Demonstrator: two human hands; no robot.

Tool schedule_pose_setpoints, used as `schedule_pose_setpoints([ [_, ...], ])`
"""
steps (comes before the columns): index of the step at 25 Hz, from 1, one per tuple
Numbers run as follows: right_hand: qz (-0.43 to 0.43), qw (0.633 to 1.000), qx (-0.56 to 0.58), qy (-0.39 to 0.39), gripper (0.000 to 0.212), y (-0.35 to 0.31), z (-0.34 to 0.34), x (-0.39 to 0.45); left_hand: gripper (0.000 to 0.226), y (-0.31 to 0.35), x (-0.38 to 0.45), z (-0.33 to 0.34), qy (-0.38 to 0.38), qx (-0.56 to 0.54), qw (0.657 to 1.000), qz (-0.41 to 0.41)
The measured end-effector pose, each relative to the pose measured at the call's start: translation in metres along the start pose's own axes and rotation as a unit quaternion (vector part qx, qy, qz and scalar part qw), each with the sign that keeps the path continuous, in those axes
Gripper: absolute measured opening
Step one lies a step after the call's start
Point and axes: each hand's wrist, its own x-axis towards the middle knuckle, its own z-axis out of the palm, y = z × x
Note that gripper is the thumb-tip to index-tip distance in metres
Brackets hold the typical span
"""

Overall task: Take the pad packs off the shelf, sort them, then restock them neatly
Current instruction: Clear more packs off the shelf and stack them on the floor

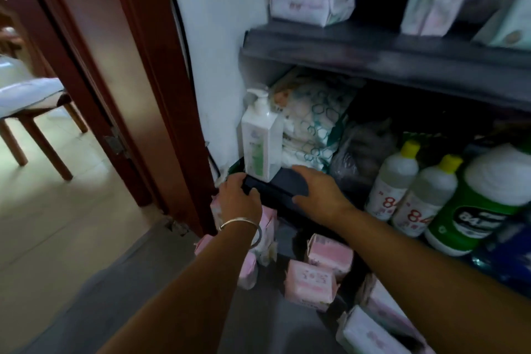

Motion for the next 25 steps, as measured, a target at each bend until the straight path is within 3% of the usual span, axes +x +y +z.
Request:
schedule_pose_setpoints([
  [5,-0.029,0.995,-0.038,0.089,0.058,-0.026,-0.101,-0.035,0.04,0.115,-0.018,-0.005,-0.047,-0.016,0.994,0.099],
  [10,-0.054,0.976,-0.143,0.155,0.042,-0.048,-0.192,-0.05,0.033,0.199,-0.012,-0.012,-0.051,0.04,0.976,0.209],
  [19,-0.026,0.952,-0.226,0.205,0.036,-0.069,-0.244,0.059,0.043,0.278,0.092,-0.022,-0.049,0.181,0.932,0.311],
  [22,-0.004,0.957,-0.21,0.2,0.043,-0.072,-0.251,0.1,0.043,0.291,0.131,-0.013,-0.053,0.198,0.926,0.318],
  [25,0.04,0.97,-0.16,0.178,0.065,-0.071,-0.258,0.149,0.043,0.303,0.171,-0.001,-0.065,0.198,0.92,0.331],
])
